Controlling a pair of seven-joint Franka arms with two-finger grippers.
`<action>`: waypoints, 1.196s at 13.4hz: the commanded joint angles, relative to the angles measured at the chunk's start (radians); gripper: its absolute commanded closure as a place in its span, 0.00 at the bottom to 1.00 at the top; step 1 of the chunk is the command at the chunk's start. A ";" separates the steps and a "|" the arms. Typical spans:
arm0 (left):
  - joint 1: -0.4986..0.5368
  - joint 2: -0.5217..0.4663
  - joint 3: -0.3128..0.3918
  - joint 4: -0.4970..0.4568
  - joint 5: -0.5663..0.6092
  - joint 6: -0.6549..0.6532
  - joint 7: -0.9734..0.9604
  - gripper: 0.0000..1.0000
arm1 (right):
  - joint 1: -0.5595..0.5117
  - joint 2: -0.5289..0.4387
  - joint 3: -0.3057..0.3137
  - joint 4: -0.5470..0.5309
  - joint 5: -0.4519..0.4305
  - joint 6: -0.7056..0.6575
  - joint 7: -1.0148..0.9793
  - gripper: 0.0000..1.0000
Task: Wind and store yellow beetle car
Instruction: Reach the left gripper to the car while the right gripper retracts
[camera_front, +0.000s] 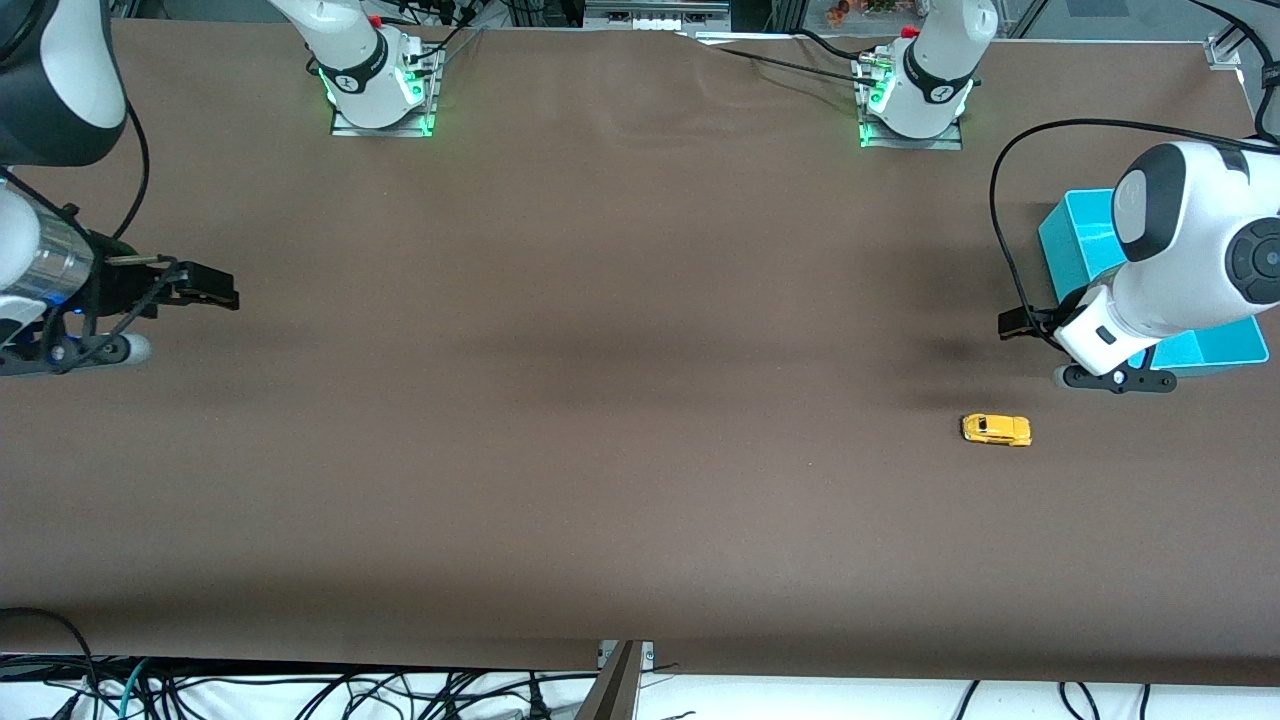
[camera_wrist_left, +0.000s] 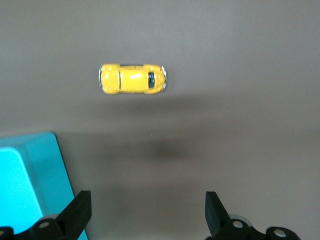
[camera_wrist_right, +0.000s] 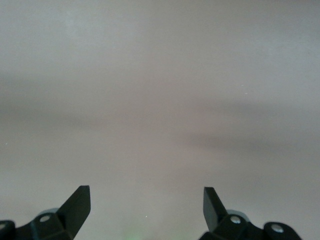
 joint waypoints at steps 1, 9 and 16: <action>0.031 0.025 0.001 -0.031 0.018 0.116 0.159 0.00 | -0.003 -0.017 -0.023 0.009 -0.017 -0.022 0.018 0.00; 0.059 0.169 0.002 -0.028 0.014 0.360 0.841 0.00 | -0.003 -0.114 -0.116 -0.009 -0.008 -0.025 0.009 0.00; 0.060 0.275 0.001 -0.025 0.001 0.492 1.316 0.00 | 0.014 -0.180 -0.115 -0.080 -0.014 -0.048 0.010 0.00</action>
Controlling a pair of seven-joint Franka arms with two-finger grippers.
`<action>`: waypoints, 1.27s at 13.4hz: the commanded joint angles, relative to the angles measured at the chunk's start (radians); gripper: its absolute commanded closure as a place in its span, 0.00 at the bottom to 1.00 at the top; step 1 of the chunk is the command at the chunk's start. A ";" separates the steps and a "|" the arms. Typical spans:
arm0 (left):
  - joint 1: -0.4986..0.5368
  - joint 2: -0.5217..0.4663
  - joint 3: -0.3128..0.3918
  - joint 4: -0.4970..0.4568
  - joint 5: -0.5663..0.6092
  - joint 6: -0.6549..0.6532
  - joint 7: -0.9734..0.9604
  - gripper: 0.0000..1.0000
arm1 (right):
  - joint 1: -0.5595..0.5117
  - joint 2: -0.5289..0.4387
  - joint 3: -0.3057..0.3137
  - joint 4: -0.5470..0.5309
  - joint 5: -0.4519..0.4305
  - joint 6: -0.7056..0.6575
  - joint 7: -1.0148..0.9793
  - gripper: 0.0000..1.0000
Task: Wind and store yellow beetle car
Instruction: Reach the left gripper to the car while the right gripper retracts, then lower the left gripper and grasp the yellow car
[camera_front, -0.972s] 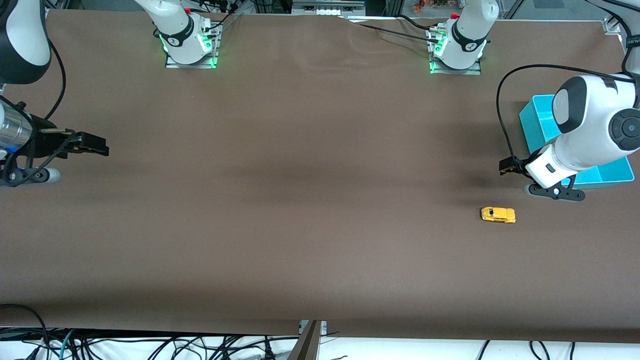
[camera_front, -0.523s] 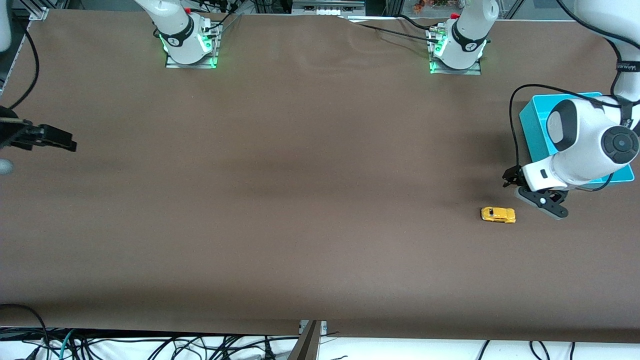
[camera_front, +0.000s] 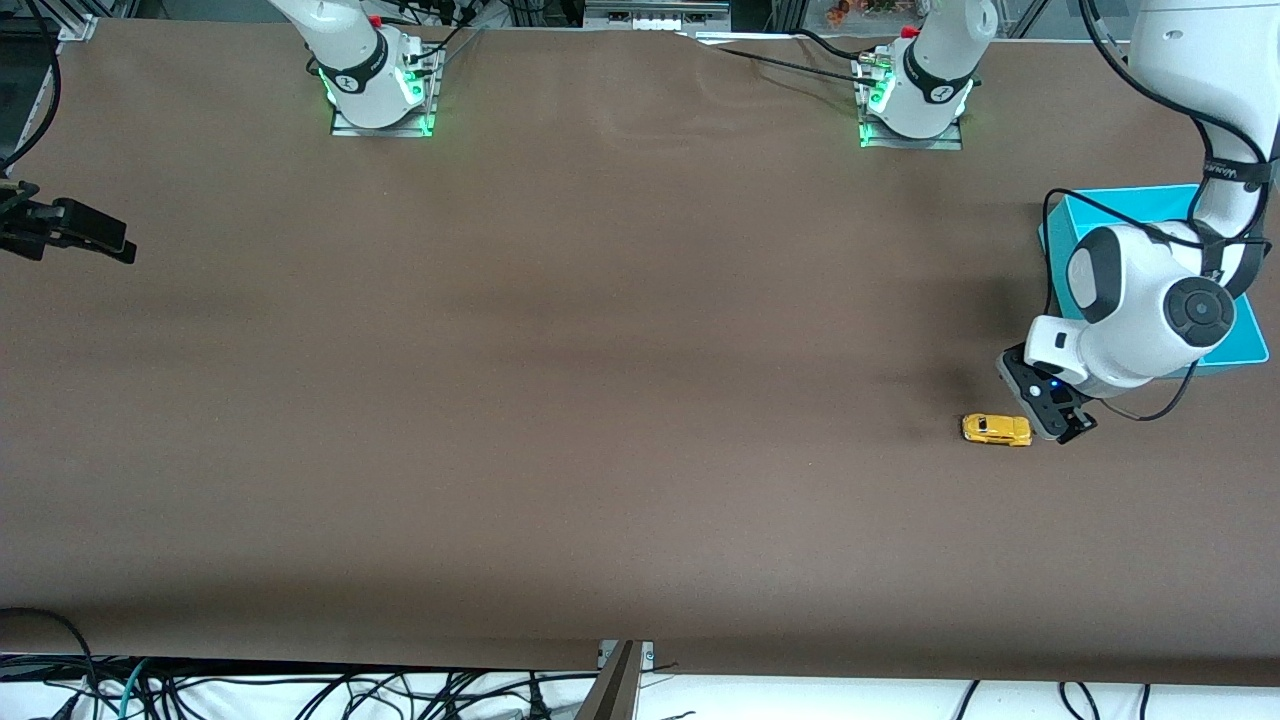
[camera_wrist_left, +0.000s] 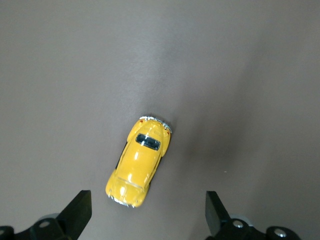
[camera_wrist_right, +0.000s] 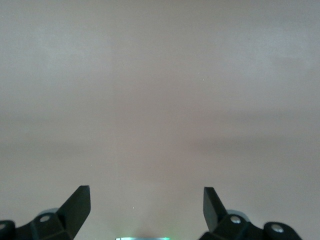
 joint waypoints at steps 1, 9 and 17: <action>0.003 0.049 -0.001 0.014 -0.007 0.048 0.150 0.00 | 0.000 -0.035 -0.002 -0.045 0.001 -0.015 0.023 0.00; 0.003 0.154 0.000 0.037 -0.182 0.091 0.407 0.00 | -0.005 -0.027 -0.018 -0.046 0.004 -0.032 0.023 0.00; 0.003 0.162 0.025 0.037 -0.212 0.094 0.395 0.52 | -0.003 -0.016 -0.018 -0.043 0.003 -0.027 0.012 0.00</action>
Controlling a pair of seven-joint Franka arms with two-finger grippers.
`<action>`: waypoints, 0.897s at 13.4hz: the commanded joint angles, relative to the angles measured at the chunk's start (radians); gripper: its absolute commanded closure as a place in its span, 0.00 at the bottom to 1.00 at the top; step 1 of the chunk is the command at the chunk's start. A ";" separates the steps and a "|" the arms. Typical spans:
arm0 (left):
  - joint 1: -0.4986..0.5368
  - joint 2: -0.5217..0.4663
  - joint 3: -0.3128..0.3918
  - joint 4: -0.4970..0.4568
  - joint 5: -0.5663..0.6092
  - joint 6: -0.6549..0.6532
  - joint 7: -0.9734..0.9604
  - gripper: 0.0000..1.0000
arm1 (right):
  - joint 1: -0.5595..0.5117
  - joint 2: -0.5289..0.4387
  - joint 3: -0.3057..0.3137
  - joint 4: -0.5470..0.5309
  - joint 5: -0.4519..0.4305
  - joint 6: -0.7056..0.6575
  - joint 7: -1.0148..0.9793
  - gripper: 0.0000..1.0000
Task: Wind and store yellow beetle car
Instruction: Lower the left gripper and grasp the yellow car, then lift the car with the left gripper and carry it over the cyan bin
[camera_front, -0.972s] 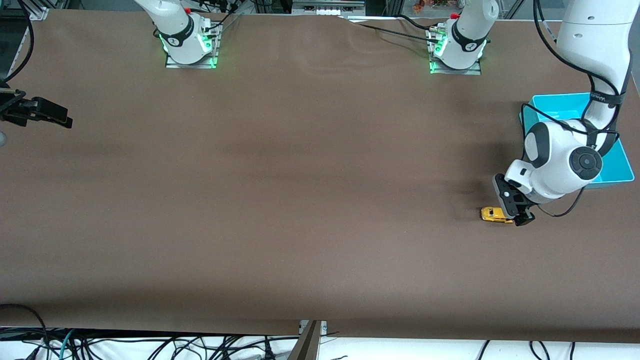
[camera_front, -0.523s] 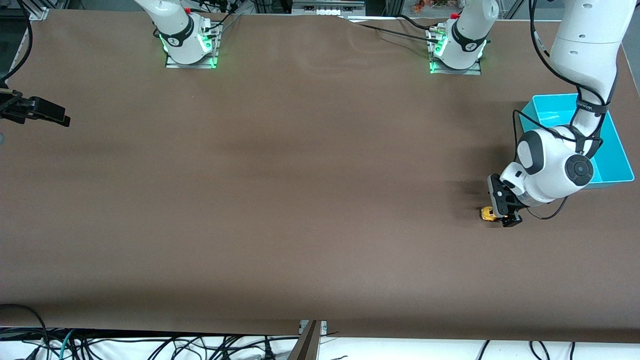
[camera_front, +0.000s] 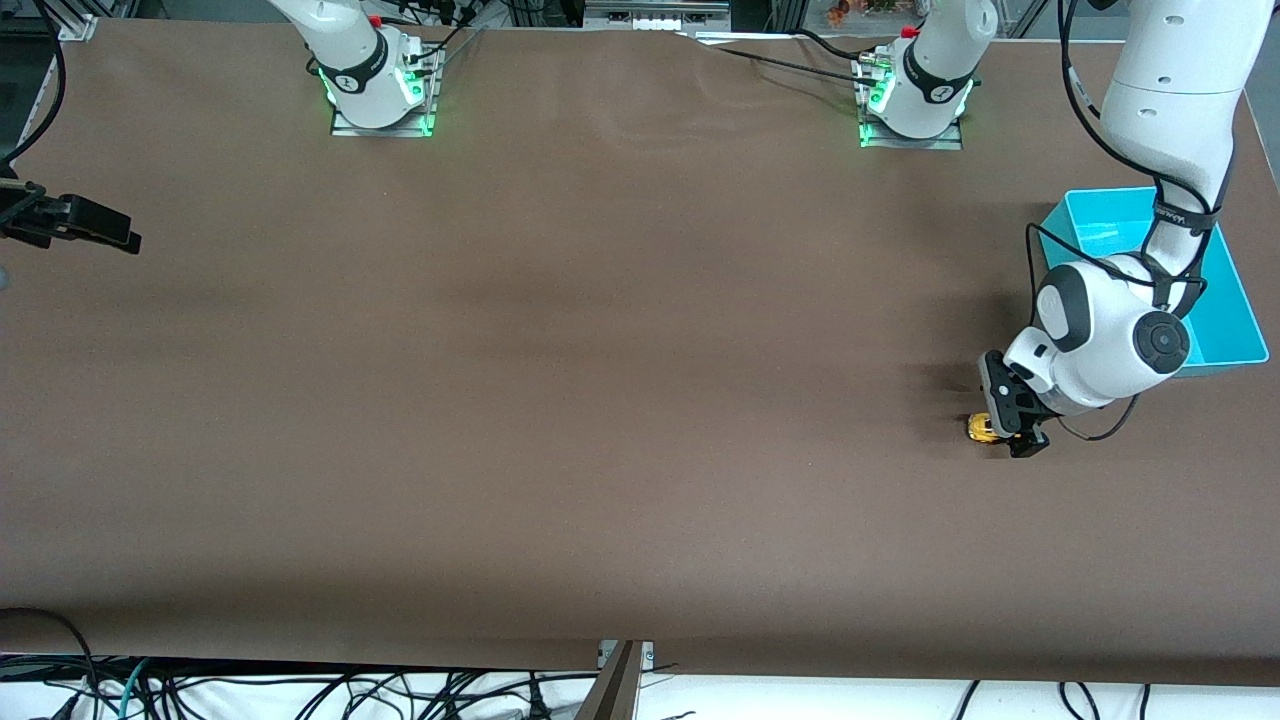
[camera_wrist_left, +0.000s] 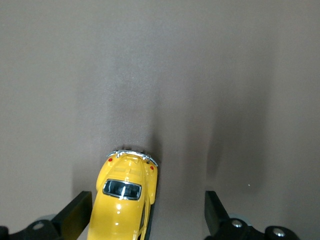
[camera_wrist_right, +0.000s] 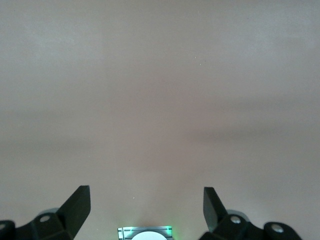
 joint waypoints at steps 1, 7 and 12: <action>0.002 0.019 0.007 0.014 -0.033 -0.003 0.025 0.74 | -0.001 -0.008 -0.001 -0.009 0.003 -0.005 -0.005 0.00; 0.002 -0.022 0.007 0.014 -0.026 -0.018 0.027 1.00 | 0.002 -0.008 -0.001 -0.007 0.001 -0.003 -0.005 0.00; 0.003 -0.102 0.005 0.011 -0.026 -0.121 0.019 1.00 | 0.000 -0.008 -0.001 -0.007 0.003 0.000 -0.005 0.00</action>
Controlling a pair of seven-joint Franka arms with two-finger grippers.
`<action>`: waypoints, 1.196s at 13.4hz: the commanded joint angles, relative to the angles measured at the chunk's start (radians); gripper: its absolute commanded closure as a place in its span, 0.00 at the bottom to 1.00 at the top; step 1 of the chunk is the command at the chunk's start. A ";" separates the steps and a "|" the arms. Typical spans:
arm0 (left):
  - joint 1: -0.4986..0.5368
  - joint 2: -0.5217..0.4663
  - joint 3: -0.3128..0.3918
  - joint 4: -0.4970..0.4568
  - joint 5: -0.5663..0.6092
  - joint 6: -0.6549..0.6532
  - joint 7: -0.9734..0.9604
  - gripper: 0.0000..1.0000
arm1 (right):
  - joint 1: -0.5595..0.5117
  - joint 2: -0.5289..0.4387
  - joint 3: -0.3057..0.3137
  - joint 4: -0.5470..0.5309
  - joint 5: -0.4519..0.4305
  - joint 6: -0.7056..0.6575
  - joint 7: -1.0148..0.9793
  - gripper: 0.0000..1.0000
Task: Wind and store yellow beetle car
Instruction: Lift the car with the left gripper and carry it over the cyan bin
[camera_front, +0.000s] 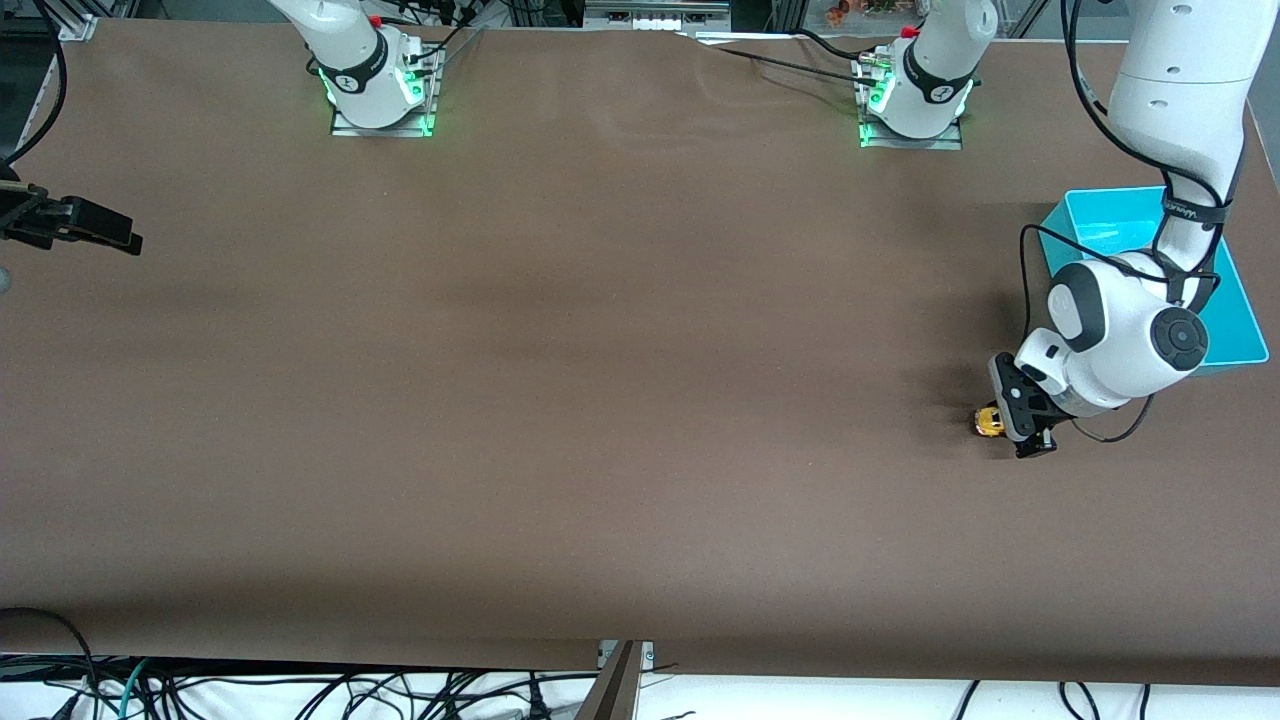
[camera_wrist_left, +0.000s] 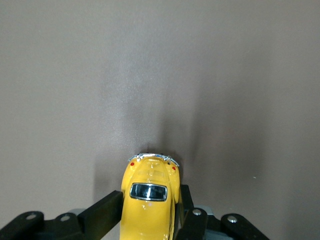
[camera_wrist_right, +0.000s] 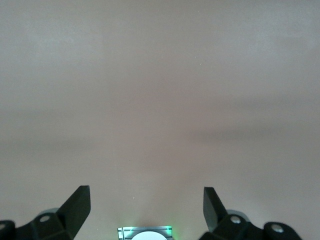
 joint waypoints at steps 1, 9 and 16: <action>0.003 -0.095 0.000 -0.006 -0.022 -0.131 0.004 1.00 | 0.001 -0.010 -0.001 -0.007 0.003 0.001 -0.005 0.00; 0.094 -0.531 -0.001 -0.227 0.176 -0.480 -0.144 1.00 | 0.001 -0.010 -0.001 -0.007 -0.002 0.001 -0.003 0.00; 0.232 -0.579 0.134 -0.353 0.378 -0.512 0.006 1.00 | 0.000 -0.010 -0.001 -0.007 -0.002 0.001 -0.005 0.00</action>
